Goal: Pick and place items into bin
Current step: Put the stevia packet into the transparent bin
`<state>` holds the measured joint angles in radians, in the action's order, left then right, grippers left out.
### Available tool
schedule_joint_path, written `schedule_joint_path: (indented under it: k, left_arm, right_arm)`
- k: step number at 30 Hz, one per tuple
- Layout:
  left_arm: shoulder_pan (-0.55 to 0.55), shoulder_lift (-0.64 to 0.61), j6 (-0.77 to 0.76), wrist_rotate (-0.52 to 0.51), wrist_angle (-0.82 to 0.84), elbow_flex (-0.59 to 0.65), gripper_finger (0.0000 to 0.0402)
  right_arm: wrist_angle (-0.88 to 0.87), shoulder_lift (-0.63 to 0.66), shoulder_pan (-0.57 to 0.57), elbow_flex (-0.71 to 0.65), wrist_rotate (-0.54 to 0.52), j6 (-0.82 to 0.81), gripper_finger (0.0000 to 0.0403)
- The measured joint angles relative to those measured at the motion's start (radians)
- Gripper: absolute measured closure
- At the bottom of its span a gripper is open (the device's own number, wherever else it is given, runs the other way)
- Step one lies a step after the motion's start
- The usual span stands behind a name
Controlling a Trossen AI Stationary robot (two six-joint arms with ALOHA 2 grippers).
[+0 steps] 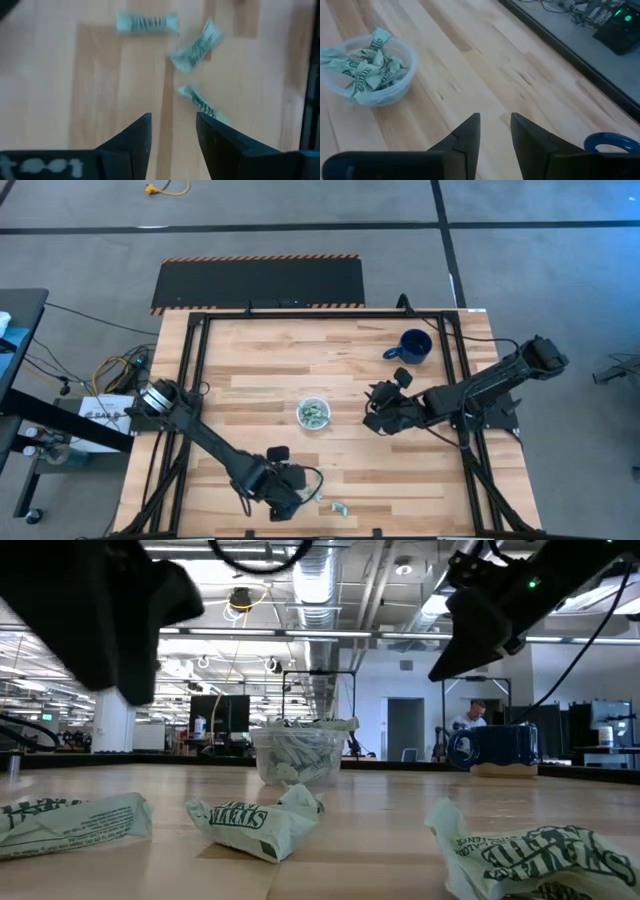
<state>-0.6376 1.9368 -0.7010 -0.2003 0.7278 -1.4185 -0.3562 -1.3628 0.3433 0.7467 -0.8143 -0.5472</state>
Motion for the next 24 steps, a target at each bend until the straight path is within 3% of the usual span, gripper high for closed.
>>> schedule_joint_path:
  k: [9,24]
  left_arm:
    - [-0.015,0.062,-0.180,0.069,-0.021,-0.042,0.0258]
    - [-0.058,0.062,-0.232,-0.031,-0.077,0.007,0.0258]
  right_arm:
    - [0.016,0.000,-0.004,0.000,-0.024,0.006,0.0301]
    - [0.054,0.000,-0.012,0.000,-0.033,0.031,0.0301]
